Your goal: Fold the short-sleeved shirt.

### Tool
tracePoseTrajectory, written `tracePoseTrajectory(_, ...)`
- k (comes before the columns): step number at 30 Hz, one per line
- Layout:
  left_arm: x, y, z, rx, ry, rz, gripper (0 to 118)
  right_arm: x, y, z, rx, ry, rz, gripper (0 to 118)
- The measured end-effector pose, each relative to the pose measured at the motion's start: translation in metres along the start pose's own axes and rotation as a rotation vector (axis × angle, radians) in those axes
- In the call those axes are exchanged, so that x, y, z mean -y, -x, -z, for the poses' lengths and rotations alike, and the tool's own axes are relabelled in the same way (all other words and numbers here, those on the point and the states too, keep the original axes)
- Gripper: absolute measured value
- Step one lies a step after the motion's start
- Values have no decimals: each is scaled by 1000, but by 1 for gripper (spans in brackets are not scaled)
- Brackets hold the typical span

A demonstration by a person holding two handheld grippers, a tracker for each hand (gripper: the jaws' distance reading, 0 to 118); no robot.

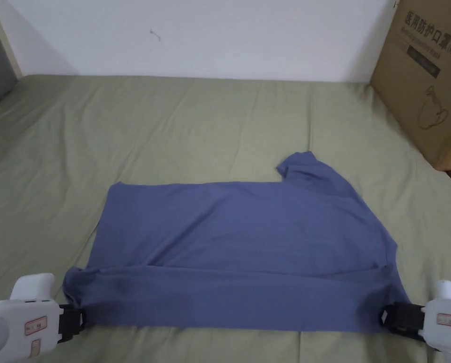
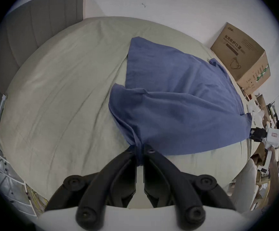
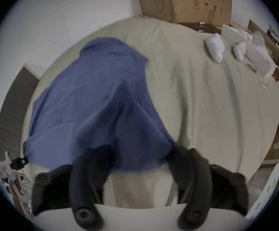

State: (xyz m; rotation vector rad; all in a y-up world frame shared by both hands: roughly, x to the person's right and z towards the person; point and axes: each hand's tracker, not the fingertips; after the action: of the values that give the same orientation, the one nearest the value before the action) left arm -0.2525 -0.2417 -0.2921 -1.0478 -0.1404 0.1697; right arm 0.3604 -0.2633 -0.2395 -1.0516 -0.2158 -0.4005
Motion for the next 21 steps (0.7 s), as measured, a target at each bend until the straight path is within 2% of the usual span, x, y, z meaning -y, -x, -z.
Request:
tracePoseTrajectory(1,0,0,0,-1,2,0,6,0,0,5,-2,2,0,49)
tracePoseTrajectory(2,0,-1,0,-1,3,2,6,0,3,3,-7,-8,-15,27)
tracePoseTrajectory(3,1,1,0,0,4,5,6,-2,5,0,-71,-7,2,7)
tracePoseTrajectory(4,0,2,-1,-3,6,12,6,-4,6,-4,-40,-3,-1,7)
tracePoseTrajectory(6,-3,2,-4,-3,6,26,6,-10,8,-8,0,-7,-93,6)
tracePoseTrajectory(10,-7,1,-20,-11,2,94,6,-17,-4,-42,-62,-53,-33,6)
tracePoseTrajectory(13,-9,5,-35,-24,-15,96,5,-15,-8,-71,-86,-72,-27,6)
tracePoseTrajectory(16,-1,7,-49,-74,-5,171,5,-4,-10,-89,-15,-76,-97,6)
tracePoseTrajectory(18,8,11,-54,-31,0,141,5,9,-18,-95,-60,-39,-52,6)
tracePoseTrajectory(21,28,7,-53,-82,37,187,5,38,-21,-96,-18,-9,-107,6)
